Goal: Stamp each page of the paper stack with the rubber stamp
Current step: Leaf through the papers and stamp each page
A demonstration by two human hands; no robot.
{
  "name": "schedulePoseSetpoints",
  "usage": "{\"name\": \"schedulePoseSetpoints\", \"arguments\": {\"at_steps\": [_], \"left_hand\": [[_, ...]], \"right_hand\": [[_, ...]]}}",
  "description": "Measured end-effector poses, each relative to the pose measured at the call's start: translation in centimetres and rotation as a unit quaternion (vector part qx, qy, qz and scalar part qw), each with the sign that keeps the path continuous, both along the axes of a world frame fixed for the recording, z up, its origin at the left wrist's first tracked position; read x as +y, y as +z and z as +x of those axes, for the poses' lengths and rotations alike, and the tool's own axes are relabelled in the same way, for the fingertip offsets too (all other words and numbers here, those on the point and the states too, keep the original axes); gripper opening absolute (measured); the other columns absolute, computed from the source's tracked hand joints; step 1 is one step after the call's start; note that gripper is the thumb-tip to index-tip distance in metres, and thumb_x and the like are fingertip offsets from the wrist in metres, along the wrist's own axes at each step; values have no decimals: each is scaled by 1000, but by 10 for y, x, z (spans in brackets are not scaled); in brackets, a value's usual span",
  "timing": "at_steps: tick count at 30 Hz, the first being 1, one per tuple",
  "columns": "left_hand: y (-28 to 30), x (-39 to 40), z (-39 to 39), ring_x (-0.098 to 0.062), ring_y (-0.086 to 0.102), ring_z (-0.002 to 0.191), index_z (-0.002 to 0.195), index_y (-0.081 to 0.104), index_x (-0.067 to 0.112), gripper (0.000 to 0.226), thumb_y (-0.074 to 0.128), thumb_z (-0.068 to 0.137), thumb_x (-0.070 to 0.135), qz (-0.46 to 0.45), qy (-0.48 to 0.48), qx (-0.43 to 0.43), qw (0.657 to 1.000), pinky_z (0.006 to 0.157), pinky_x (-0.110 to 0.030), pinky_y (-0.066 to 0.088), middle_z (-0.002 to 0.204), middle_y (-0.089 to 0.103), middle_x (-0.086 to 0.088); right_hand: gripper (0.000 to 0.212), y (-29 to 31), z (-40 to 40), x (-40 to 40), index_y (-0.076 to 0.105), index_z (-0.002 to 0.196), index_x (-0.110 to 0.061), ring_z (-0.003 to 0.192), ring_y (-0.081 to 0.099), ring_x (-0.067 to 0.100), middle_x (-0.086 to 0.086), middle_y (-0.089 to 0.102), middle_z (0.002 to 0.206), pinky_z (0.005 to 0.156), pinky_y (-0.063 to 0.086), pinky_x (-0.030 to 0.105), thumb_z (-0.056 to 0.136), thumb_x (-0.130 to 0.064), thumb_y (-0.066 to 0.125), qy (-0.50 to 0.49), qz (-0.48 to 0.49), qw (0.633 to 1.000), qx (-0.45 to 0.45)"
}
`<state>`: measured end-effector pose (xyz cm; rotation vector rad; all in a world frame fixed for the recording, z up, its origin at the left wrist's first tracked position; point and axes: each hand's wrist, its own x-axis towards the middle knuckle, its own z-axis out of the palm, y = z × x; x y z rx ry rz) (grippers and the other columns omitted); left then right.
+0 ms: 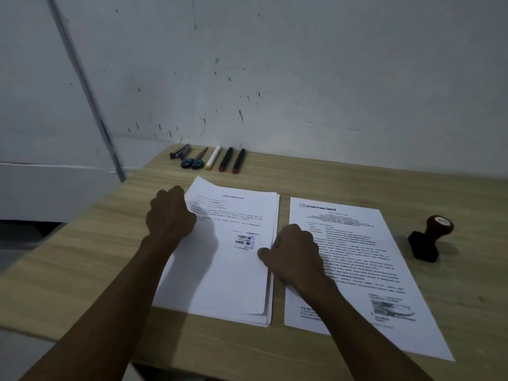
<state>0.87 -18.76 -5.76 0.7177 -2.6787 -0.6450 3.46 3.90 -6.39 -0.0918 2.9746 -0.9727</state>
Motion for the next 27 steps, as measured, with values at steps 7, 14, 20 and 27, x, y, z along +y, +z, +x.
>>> {"name": "schedulePoseSetpoints", "arguments": {"at_steps": [7, 14, 20, 27], "left_hand": [[5, 18, 5, -37, 39, 124, 128, 54, 14, 51, 70, 79, 13, -12, 8, 20, 1000, 97, -45, 37, 131, 44, -18], [10, 79, 8, -29, 58, 104, 113, 64, 12, 31, 68, 82, 13, 51, -102, 192, 975, 86, -39, 47, 118, 55, -13], [6, 158, -2, -16, 64, 81, 104, 68, 15, 23, 71, 81, 18, 63, -233, 213, 947, 75, -33, 53, 110, 62, -6], [-8, 240, -9, -13, 61, 81, 101, 67, 18, 20, 70, 81, 19, 97, -352, 201, 909, 80, -40, 51, 103, 58, 1]], "right_hand": [[33, 5, 2, 10, 64, 88, -14, 82, 66, 21, 4, 66, 87, 69, 52, 30, 77, -43, 74, -4, -39, 999, 17], [24, 18, 3, 61, 61, 83, -25, 87, 63, 19, -4, 65, 89, 77, 50, 33, 77, -45, 73, -88, -21, 991, 97], [19, 17, -5, 135, 61, 89, -21, 75, 61, 20, -4, 60, 70, 64, 44, 29, 78, -21, 76, -114, -41, 975, 185], [38, 21, -11, 203, 56, 108, -17, 95, 58, 31, 7, 54, 107, 68, 44, 35, 75, -10, 75, -234, -4, 941, 245]]}}
